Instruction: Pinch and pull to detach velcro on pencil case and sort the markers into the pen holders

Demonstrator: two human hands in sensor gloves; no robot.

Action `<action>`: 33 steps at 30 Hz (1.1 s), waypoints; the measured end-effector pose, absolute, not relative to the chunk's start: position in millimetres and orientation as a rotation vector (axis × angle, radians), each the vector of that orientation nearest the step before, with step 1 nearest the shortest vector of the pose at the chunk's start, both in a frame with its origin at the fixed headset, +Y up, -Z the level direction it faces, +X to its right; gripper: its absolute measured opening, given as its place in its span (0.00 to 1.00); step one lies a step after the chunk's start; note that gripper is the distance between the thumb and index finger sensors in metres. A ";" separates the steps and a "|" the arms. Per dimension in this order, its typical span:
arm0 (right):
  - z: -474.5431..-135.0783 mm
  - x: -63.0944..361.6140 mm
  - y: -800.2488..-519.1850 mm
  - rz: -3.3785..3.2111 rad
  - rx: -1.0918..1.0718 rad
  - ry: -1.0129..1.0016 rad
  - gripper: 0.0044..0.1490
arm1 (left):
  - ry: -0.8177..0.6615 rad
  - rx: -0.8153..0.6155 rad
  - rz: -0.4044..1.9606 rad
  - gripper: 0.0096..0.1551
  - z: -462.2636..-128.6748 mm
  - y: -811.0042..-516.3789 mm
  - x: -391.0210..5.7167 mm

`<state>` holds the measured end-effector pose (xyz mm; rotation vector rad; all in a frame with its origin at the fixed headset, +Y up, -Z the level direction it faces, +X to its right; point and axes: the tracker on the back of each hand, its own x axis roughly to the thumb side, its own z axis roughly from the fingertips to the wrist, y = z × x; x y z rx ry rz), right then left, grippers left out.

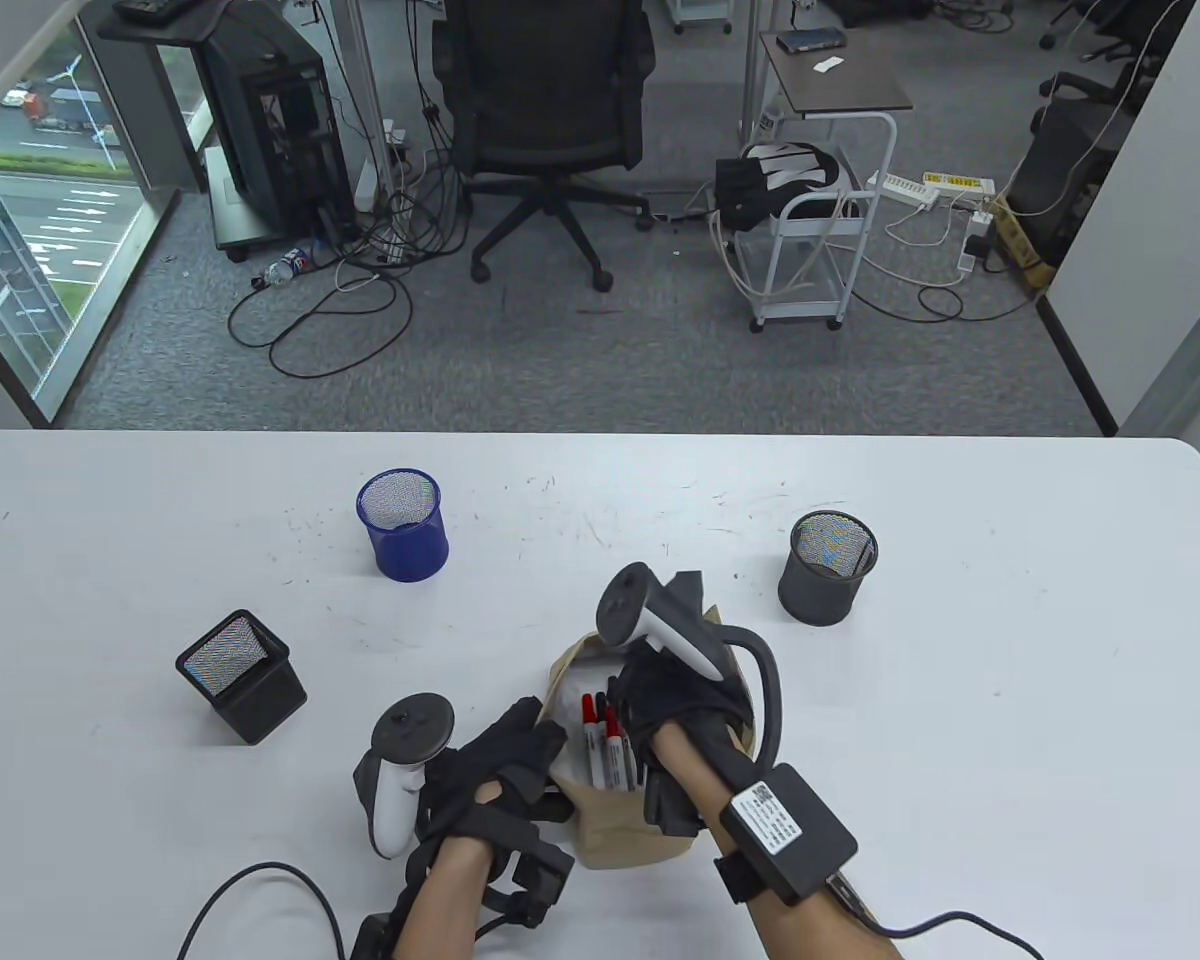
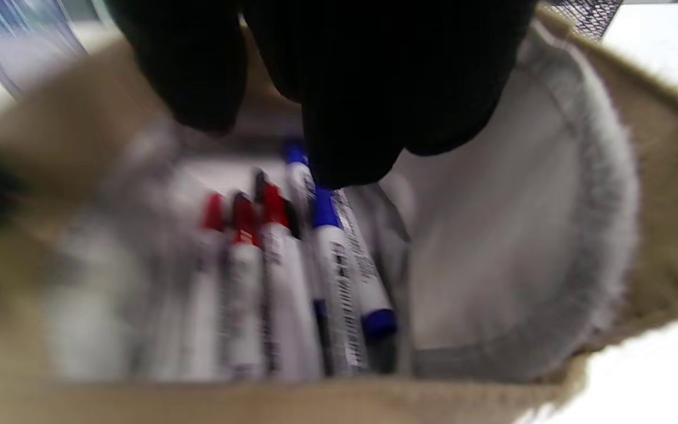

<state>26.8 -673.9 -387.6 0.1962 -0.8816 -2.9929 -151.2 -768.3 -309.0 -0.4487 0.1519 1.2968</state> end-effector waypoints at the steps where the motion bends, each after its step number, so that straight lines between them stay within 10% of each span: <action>1: -392.1 23.6 -683.5 -2.927 0.239 -0.871 0.40 | 0.152 -0.448 1.298 0.43 -308.9 -768.8 -151.1; 8: -408.5 14.8 -729.3 -2.753 0.277 -0.858 0.37 | 0.153 -0.462 1.312 0.43 -308.9 -770.1 -151.3; 14: -407.4 25.6 -705.1 -2.954 0.216 -0.842 0.32 | 0.158 -0.471 1.323 0.43 -308.8 -770.5 -151.6; 24: -366.9 117.6 -548.5 -3.655 0.206 0.281 0.29 | 0.155 -0.466 1.320 0.43 -309.0 -770.5 -151.6; 28: -386.7 156.6 -542.6 -3.445 0.450 0.655 0.28 | 0.151 -0.466 1.309 0.43 -308.6 -770.7 -150.2; 33: -433.7 188.0 -576.9 -3.220 0.635 0.519 0.28 | 0.153 -0.471 1.314 0.43 -309.3 -771.6 -150.7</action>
